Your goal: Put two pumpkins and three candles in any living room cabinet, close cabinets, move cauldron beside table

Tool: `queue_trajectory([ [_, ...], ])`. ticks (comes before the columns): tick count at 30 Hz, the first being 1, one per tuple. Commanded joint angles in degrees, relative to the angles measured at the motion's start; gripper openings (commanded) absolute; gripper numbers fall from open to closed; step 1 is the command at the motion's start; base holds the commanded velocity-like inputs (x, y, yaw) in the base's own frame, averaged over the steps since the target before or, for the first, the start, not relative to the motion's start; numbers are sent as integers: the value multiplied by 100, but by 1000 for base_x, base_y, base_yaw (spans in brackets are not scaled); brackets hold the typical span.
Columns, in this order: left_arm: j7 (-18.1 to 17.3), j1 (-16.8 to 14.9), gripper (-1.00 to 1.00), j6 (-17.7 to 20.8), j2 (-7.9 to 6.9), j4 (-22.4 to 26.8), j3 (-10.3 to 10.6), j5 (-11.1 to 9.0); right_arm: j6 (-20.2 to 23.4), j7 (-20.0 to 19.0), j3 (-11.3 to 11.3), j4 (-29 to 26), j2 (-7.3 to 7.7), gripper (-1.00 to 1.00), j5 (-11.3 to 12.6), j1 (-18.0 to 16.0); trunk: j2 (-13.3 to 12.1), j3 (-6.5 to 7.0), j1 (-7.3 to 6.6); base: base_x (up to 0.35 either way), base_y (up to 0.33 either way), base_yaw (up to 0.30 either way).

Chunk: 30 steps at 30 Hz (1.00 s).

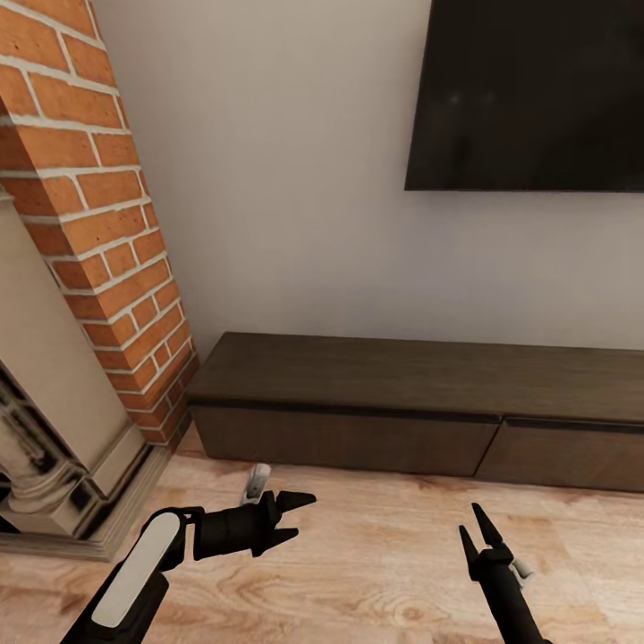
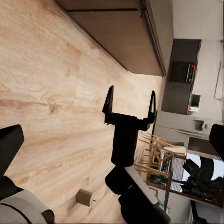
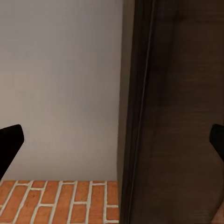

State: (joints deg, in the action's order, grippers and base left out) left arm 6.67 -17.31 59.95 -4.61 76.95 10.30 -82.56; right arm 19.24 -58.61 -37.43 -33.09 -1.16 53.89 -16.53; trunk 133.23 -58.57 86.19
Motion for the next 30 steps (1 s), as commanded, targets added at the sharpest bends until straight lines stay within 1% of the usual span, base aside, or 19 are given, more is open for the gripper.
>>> queue_trajectory([
  [1, 57, 17, 100, 5, -13, 1, 7, -84, 54, -14, -26, -2, -3, 100, 19, -6, 2, -5, 1, 236, 0, 0],
  [5, 54, 46, 100, 5, -141, -3, 7, -122, 54, -18, -30, 16, -4, 100, 30, -4, 2, -5, 1, 297, 0, 0],
  [7, 53, 50, 100, 5, -173, -4, 7, -127, 54, -18, -28, 16, -21, 100, 27, -3, 2, -5, 1, 240, 0, 0],
  [12, 53, 52, 100, 5, -187, -4, 7, -136, 53, -12, -27, 21, -42, 100, 33, -6, 2, -5, 1, 140, 0, 0],
  [27, 50, 52, 100, 5, -181, -4, 15, -138, 46, -10, -35, 39, -43, 100, 37, -6, 2, -5, 1, 259, 0, 0],
  [30, 50, 52, 100, 5, -180, -4, 16, -177, 45, -10, -34, 39, -48, 100, 35, -4, 2, -5, 1, 205, 0, 0],
])
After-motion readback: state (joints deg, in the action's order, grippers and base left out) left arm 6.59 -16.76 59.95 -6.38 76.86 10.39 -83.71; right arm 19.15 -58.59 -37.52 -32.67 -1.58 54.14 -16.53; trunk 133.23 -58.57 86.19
